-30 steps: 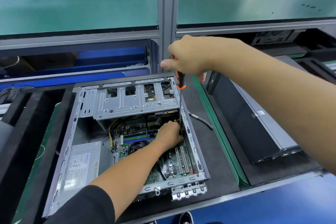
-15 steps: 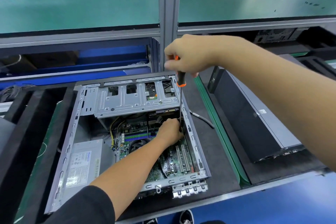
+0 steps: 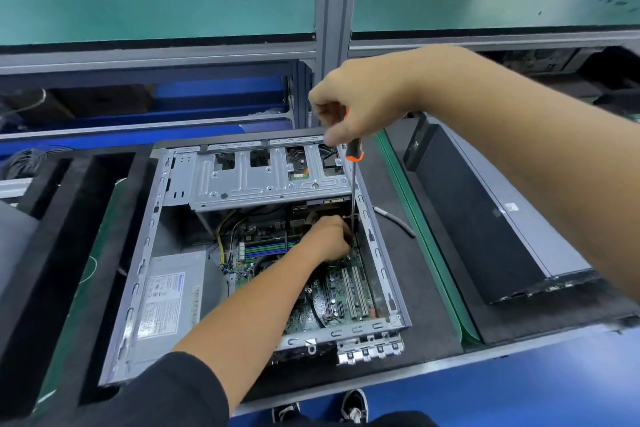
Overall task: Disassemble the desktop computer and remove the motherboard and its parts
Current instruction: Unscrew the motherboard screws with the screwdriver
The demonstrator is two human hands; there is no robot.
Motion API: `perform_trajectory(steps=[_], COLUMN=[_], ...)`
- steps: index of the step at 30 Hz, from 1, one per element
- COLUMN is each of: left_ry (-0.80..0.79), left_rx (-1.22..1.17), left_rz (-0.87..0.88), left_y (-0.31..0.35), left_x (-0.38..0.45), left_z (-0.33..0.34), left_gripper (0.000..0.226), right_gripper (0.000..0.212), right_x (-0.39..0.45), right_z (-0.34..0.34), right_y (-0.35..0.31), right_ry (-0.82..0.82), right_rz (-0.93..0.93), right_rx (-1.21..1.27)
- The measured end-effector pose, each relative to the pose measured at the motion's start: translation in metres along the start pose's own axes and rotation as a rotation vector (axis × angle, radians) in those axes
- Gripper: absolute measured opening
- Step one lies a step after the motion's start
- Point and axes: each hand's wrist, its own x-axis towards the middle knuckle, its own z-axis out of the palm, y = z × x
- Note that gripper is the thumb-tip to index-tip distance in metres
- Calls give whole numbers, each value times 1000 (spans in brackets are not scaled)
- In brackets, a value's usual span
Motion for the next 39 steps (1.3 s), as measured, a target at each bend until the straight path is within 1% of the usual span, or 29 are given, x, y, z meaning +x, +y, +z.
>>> perform_trajectory(steps=[2, 3, 4, 7, 8, 10, 12, 13, 14, 16, 17, 20, 22, 24, 27, 30, 32, 34, 35, 37, 39], left_ry=[22, 27, 28, 44, 54, 73, 77, 74, 71, 74, 76, 86, 90, 98, 98, 64, 50, 51, 61, 87, 102], left_rx=[-4, -15, -18, 12, 25, 51, 63, 64, 65, 70, 74, 101, 127, 143, 154, 164, 182, 210, 226, 254, 271], left_rz=[21, 31, 41, 73, 76, 73, 71, 72, 71, 63, 59, 55, 51, 34, 4, -4, 7, 39, 56, 82, 99], left_y=[-4, -6, -7, -8, -7, -6, -4, -4, -4, -4, -4, -2, 0, 1, 2, 2, 2, 1, 1, 1, 2], left_x=[0, -1, -1, -1, -1, -2, -2, -2, -2, -1, -1, 0, 0, 0, 2, 5, 6, 6, 5, 3, 2], left_z=[2, 2, 3, 4, 5, 6, 7, 7, 7, 8, 8, 9, 9, 9, 10, 9, 9, 10, 11, 12, 12], left_gripper=[32, 32, 30, 28, 29, 31, 29, 28, 27, 25, 24, 21, 19, 21, 28, 26, 26, 27, 29, 32, 33], right_gripper=[23, 23, 21, 9, 14, 32, 43, 43, 38, 22, 20, 25, 19, 14, 25, 32, 28, 23, 26, 39, 44], right_x=[1, 1, 2, -2, -6, -13, -17, -18, -19, -18, -17, -14, -12, -13, -16, -17, -17, -16, -15, -13, -10], right_z=[3, 3, 5, 4, 1, -3, -3, -1, 1, 5, 7, 9, 11, 11, 5, 3, 5, 8, 10, 12, 11], right_y=[-2, -2, -2, 0, 1, 4, 6, 8, 9, 10, 10, 9, 8, 7, 9, 11, 13, 16, 17, 17, 14], right_ry=[45, 53, 48, 17, 2, -41, -77, -69, -39, 55, 88, 100, 104, 124, 120, 92, 111, 136, 150, 187, 186], right_rz=[110, 136, 127, 4, -36, -92, -111, -97, -77, -25, 21, 129, 113, 51, -35, -71, -47, 15, 61, 162, 201], right_rx=[-163, -223, -232, -71, -40, 30, 167, 216, 227, 132, 63, -41, -39, 21, 64, 162, 159, 102, 53, -64, -100])
